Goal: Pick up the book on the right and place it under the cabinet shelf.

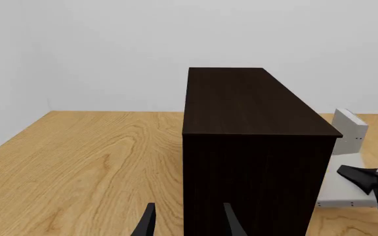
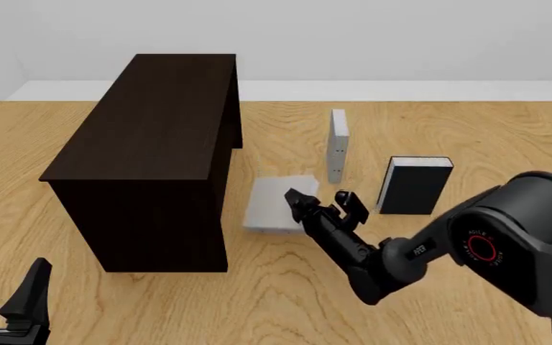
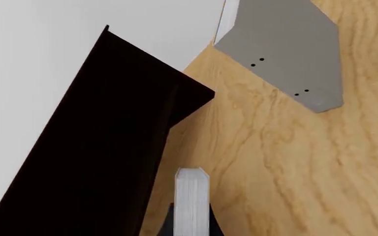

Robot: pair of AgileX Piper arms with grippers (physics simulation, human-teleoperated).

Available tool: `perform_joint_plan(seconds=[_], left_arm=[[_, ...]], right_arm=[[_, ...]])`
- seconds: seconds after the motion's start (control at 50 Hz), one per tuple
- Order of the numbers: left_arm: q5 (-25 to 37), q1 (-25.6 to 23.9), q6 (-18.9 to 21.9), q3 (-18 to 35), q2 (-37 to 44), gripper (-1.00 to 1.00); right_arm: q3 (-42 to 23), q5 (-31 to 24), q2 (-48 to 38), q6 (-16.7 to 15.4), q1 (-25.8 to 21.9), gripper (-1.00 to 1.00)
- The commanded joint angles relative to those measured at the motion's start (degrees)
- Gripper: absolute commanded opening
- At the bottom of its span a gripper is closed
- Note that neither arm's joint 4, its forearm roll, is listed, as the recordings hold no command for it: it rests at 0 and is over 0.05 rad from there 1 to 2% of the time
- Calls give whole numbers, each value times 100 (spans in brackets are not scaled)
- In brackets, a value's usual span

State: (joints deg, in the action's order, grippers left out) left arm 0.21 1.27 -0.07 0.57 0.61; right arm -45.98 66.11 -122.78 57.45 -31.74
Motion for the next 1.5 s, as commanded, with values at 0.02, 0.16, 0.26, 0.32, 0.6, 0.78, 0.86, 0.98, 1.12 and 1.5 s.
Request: perform_joint_plan(seconds=[0.02, 0.16, 0.26, 0.32, 0.6, 0.78, 0.86, 0.98, 1.12, 1.5], left_arm=[[0, 0, 0, 0, 0, 100], [0, 0, -1, 0, -1, 100], [0, 1, -2, 0, 0, 100], [0, 0, -1, 0, 1, 100], [0, 0, 0, 0, -1, 100], [0, 1, -2, 0, -1, 100], [0, 1, 0, 0, -1, 100], [0, -1, 1, 0, 1, 100], [0, 0, -1, 0, 2, 100], [0, 0, 1, 0, -1, 100]], right_arm=[[-201, 160, -311, 197, 18, -100], [-281, 186, -503, 212, 6, -100], [-280, 260, -619, 266, -42, -100], [-304, 220, -647, 238, -15, -100], [-371, -205, -569, -26, 75, 100], [-362, -845, -231, -593, 188, 100], [-346, -1066, -118, -746, 139, 100], [-287, -1301, 63, -938, 140, 100], [-291, -1616, 159, -1161, 187, 100], [-235, -2242, 414, -1821, 504, 100]])
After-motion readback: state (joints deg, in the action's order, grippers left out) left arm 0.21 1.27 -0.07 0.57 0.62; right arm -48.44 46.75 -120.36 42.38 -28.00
